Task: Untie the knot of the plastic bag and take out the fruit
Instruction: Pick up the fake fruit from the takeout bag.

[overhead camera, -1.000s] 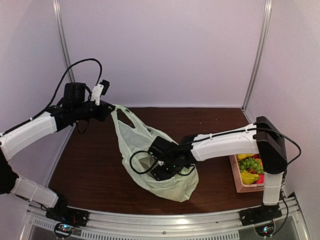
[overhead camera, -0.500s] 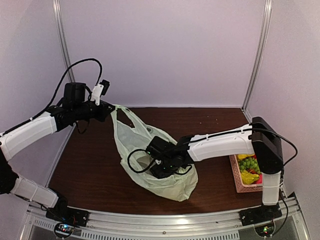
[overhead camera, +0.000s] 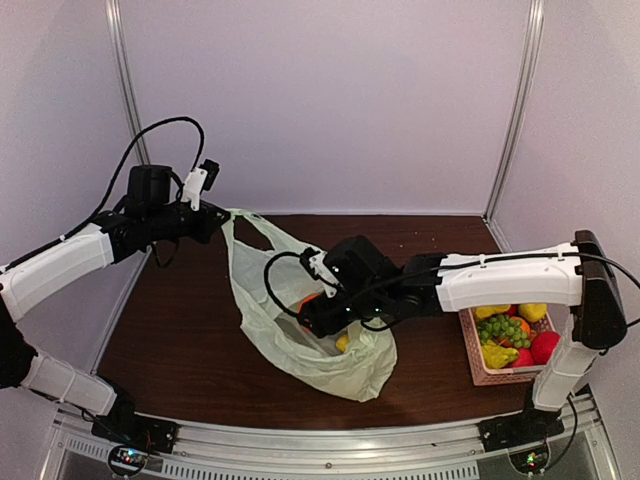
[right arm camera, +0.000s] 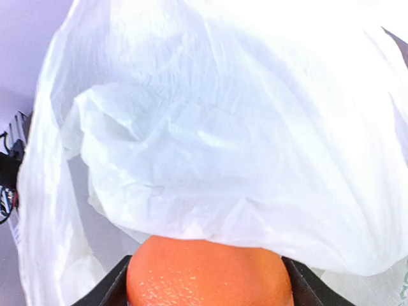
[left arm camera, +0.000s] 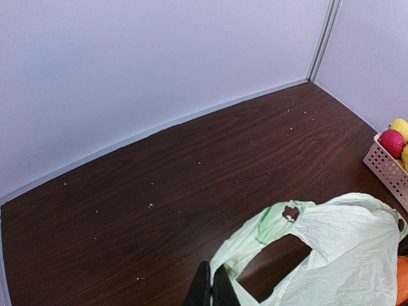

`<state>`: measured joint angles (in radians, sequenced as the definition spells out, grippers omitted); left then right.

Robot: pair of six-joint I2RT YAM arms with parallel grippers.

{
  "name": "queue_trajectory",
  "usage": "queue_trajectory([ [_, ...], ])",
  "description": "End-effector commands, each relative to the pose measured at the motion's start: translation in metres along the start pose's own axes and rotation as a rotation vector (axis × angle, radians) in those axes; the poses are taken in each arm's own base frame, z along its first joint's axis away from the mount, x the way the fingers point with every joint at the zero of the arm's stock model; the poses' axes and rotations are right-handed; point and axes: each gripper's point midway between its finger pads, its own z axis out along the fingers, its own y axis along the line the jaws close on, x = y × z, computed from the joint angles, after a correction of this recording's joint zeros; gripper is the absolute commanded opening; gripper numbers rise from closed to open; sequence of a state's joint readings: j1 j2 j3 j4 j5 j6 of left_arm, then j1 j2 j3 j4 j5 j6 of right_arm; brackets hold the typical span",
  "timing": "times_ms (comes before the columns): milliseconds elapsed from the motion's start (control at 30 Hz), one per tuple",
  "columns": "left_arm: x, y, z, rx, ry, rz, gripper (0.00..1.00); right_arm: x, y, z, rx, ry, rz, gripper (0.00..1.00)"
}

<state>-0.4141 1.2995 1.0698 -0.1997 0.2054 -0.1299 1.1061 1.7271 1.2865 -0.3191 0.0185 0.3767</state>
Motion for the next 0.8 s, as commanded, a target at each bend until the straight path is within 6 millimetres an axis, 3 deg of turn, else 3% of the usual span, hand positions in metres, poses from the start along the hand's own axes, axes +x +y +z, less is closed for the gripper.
queue_trajectory([
  [0, -0.017, 0.0, -0.004, 0.0, -0.044, 0.01, 0.0, -0.031, 0.018, -0.025, -0.157, -0.165, 0.059, 0.5],
  [267, -0.017, -0.001, -0.004, 0.003, -0.045, 0.011, 0.0, -0.044, 0.028, -0.049, -0.278, -0.259, 0.08, 0.51],
  [400, -0.017, 0.0, -0.005, -0.002, -0.045, 0.01, 0.0, -0.047, 0.02, -0.061, -0.258, -0.288, 0.083, 0.52],
  [600, -0.017, 0.0, -0.004, -0.005, -0.043, 0.009, 0.0, -0.049, -0.021, -0.099, -0.159, -0.359, 0.124, 0.52],
  [767, -0.014, 0.001, -0.002, -0.004, -0.035, 0.006, 0.0, -0.033, -0.089, -0.129, 0.042, -0.368, 0.219, 0.52],
])
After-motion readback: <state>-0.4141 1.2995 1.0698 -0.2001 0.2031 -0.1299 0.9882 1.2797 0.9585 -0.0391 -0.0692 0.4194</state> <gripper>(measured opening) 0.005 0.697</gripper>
